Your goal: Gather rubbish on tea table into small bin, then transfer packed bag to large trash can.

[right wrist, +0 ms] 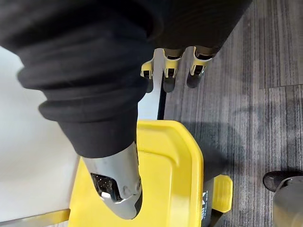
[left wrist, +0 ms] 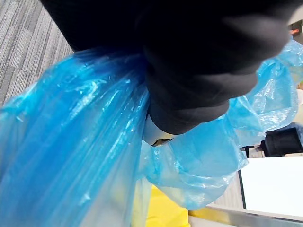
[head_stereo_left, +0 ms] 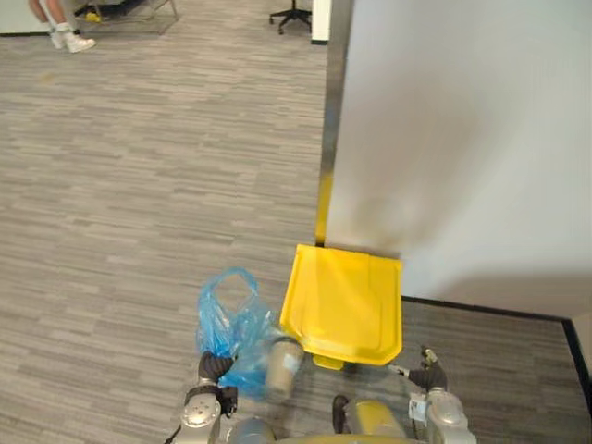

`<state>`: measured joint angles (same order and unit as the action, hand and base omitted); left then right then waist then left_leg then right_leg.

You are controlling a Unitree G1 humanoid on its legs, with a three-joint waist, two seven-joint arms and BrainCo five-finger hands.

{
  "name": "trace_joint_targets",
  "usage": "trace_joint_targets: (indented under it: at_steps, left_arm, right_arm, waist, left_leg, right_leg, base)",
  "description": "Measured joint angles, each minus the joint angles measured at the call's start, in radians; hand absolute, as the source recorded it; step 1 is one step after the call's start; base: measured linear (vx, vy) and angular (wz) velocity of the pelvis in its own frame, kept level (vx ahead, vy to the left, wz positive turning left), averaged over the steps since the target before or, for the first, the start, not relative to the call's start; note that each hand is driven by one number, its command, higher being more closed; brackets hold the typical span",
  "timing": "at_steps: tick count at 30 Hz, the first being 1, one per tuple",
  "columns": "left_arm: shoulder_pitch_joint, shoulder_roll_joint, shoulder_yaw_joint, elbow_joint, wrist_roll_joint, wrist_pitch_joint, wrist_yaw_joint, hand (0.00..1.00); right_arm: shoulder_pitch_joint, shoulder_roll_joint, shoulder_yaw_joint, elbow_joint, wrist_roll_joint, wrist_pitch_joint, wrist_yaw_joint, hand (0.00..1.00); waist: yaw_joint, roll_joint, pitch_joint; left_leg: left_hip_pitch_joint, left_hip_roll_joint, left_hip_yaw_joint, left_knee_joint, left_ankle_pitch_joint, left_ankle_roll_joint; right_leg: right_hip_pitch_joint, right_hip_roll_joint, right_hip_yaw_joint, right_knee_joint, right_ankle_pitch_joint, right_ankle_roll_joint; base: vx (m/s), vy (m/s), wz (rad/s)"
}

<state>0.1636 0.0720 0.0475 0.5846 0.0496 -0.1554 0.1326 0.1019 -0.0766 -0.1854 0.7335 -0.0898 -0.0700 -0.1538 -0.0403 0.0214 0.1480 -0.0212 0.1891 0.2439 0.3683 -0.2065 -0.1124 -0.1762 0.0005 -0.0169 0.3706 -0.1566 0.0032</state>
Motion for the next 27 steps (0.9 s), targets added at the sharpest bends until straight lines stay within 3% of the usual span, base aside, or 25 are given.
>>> trace_joint_targets:
  at_steps: [2,7,9,10,11,12,13,15,16,19,27]
  left_arm:
    - [-0.024,-0.006,-0.014,0.007,-0.001,0.000,0.001,1.00]
    - [-0.059,-0.005,-0.018,0.015,0.000,-0.001,0.002,1.00]
    - [-0.062,0.007,-0.018,0.014,0.000,-0.002,0.003,1.00]
    - [-0.054,0.015,-0.018,0.015,0.000,-0.002,0.004,1.00]
    - [-0.058,0.025,-0.015,0.015,0.000,-0.001,0.005,1.00]
    - [-0.056,0.025,-0.016,0.015,0.000,0.000,0.005,1.00]
    - [-0.049,0.025,-0.017,0.015,0.000,0.000,0.003,1.00]
    - [-0.032,0.027,-0.013,0.014,0.000,0.000,0.004,1.00]
    - [-0.018,0.037,-0.011,0.015,0.000,0.000,0.003,1.00]
    - [-0.008,0.021,-0.012,0.031,0.001,0.006,0.002,1.00]
    - [0.002,0.023,-0.016,0.055,0.000,0.006,0.000,1.00]
  right_arm:
    - [-0.007,-0.019,-0.003,0.018,-0.001,0.000,-0.001,0.00]
    - [-0.049,-0.011,0.000,0.062,-0.016,0.002,0.000,0.00]
    - [-0.066,-0.011,0.020,0.066,-0.037,0.002,0.000,0.00]
    - [-0.078,-0.013,0.041,0.068,-0.039,0.003,0.000,0.00]
    - [-0.075,-0.011,0.044,0.068,-0.039,0.008,0.001,0.00]
    - [-0.067,-0.011,0.043,0.068,-0.040,0.010,0.001,0.00]
    - [-0.040,-0.010,0.042,0.069,-0.040,0.011,0.001,0.00]
    - [-0.015,-0.008,0.043,0.069,-0.040,0.011,0.001,0.00]
    - [-0.012,-0.009,0.042,0.071,-0.040,0.010,0.001,0.00]
    - [-0.015,-0.023,0.019,0.087,-0.040,0.009,-0.005,0.00]
    - [0.004,-0.012,-0.004,0.107,-0.040,0.007,-0.018,0.00]
  waist:
    - [-0.005,0.017,-0.005]
    - [-0.008,0.015,0.021]
    - [0.002,0.007,0.034]
    - [0.004,0.011,0.036]
    - [0.002,0.012,0.046]
    - [0.001,0.016,0.052]
    - [0.003,0.022,0.058]
    - [0.004,0.016,0.054]
    - [0.005,-0.010,0.045]
    - [0.006,0.009,0.034]
    - [0.003,-0.018,0.017]
  left_leg:
    - [0.025,-0.017,-0.033,-0.061,0.000,0.000]
    - [0.032,-0.051,-0.044,-0.089,-0.002,0.004]
    - [-0.009,-0.071,0.007,-0.069,0.003,0.028]
    - [-0.051,-0.060,0.046,-0.068,0.020,0.067]
    - [-0.069,-0.066,0.059,-0.066,0.029,0.080]
    - [-0.065,-0.067,0.061,-0.065,0.031,0.085]
    - [-0.057,-0.065,0.061,-0.065,0.031,0.093]
    - [-0.053,-0.071,0.059,-0.066,0.027,0.084]
    - [-0.059,-0.098,0.051,-0.073,0.033,0.070]
    - [-0.073,-0.101,-0.009,-0.124,0.063,0.050]
    - [-0.047,-0.107,-0.053,-0.162,0.110,0.054]
  right_leg:
    - [-0.001,0.006,0.010,-0.025,0.033,0.008]
    - [-0.004,0.005,0.072,-0.101,0.130,0.040]
    - [-0.024,-0.008,0.106,-0.190,0.226,0.070]
    - [-0.043,-0.024,0.075,-0.224,0.260,0.072]
    - [-0.088,-0.046,-0.003,-0.048,0.153,0.043]
    - [-0.091,-0.054,-0.022,0.035,0.098,0.037]
    - [-0.059,-0.055,-0.048,0.135,0.016,0.056]
    - [0.015,-0.056,-0.061,0.131,-0.054,0.062]
    - [0.070,-0.066,-0.057,0.005,-0.096,0.024]
    - [0.082,-0.037,-0.066,-0.092,-0.038,0.026]
    - [0.158,-0.020,-0.090,-0.201,0.027,0.009]
  base:
    - [-0.05,0.051,-0.19]
    - [-0.17,0.095,-0.36]
    - [-0.31,0.110,-0.75]
    - [-0.36,0.076,-0.53]
    - [-0.35,0.064,-0.39]
    - [-0.22,0.054,-0.21]
    - [-0.20,0.041,-0.12]
    - [-0.19,-0.013,-0.15]
    - [-0.15,-0.057,-0.11]
    - [-0.08,-0.034,-0.09]
    - [0.09,-0.011,0.03]
